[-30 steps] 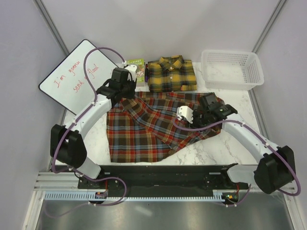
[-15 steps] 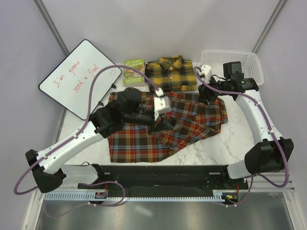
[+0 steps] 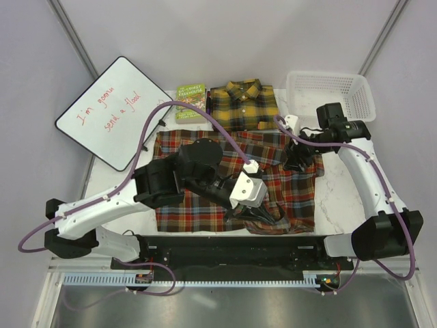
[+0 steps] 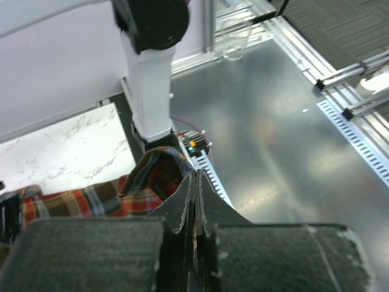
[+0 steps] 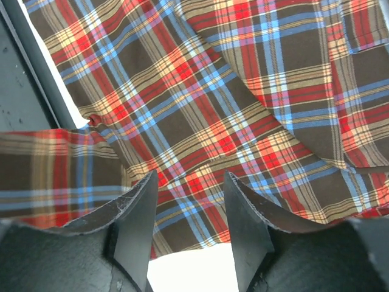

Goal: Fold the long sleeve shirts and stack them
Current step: Fold the shirt

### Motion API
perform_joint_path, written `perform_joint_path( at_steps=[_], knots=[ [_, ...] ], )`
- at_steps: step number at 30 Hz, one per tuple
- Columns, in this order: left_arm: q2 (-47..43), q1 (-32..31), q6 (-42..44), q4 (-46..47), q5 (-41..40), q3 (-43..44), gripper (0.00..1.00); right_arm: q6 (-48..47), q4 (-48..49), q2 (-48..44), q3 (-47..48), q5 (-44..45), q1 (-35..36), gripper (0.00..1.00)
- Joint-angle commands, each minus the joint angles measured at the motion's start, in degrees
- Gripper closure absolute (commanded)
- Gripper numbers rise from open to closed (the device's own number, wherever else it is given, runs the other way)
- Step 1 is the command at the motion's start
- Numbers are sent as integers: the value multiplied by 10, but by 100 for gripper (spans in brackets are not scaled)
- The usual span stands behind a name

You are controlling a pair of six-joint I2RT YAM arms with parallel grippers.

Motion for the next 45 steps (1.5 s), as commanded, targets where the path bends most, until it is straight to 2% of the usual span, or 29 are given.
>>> perform_joint_path(
  at_steps=[1, 4, 7, 8, 11, 13, 15, 17, 20, 26, 34, 39, 42, 43, 45],
  knots=[
    [12, -2, -13, 29, -98, -22, 98, -30, -41, -10, 40, -12, -5, 43],
    [1, 5, -32, 89, -193, -77, 98, -17, -57, -12, 80, -31, -22, 35],
    [8, 52, -66, 142, -249, -118, 98, -10, -93, -15, 118, -65, -45, 22],
    [11, 94, -78, 148, -253, -121, 98, -10, -105, -17, 125, -73, -50, 15],
    [34, 175, -117, 163, -222, -122, 98, -18, -120, -33, 120, -81, -63, 10],
    [42, 199, -122, 171, -189, -120, 98, -28, -121, -50, 91, -97, -96, 8],
    [46, 205, -96, 176, -167, -123, 98, -29, -121, -61, 77, -116, -98, 3],
    [50, 205, -75, 180, -156, -123, 98, -25, -117, -74, 68, -159, -98, 2],
    [47, 205, -40, 176, -153, -118, 98, 9, -85, -81, 63, -207, -98, 2],
    [30, 204, -13, 171, -116, -114, 98, -9, -25, -112, 13, -271, -91, 2],
    [25, 200, -9, 162, -70, -103, 98, 85, 109, -164, -38, -217, -1, 2],
    [26, 196, -3, 164, -63, -97, 98, 120, 148, -158, -54, -207, 54, 2],
    [27, 192, 8, 164, -79, -97, 98, 126, 142, -155, -51, -226, 69, 14],
    [27, 193, 10, 164, -87, -97, 98, 128, 140, -154, -51, -233, 72, 24],
    [23, 193, 22, 166, -87, -101, 98, 135, 136, -157, -61, -238, 79, 36]
  ],
)
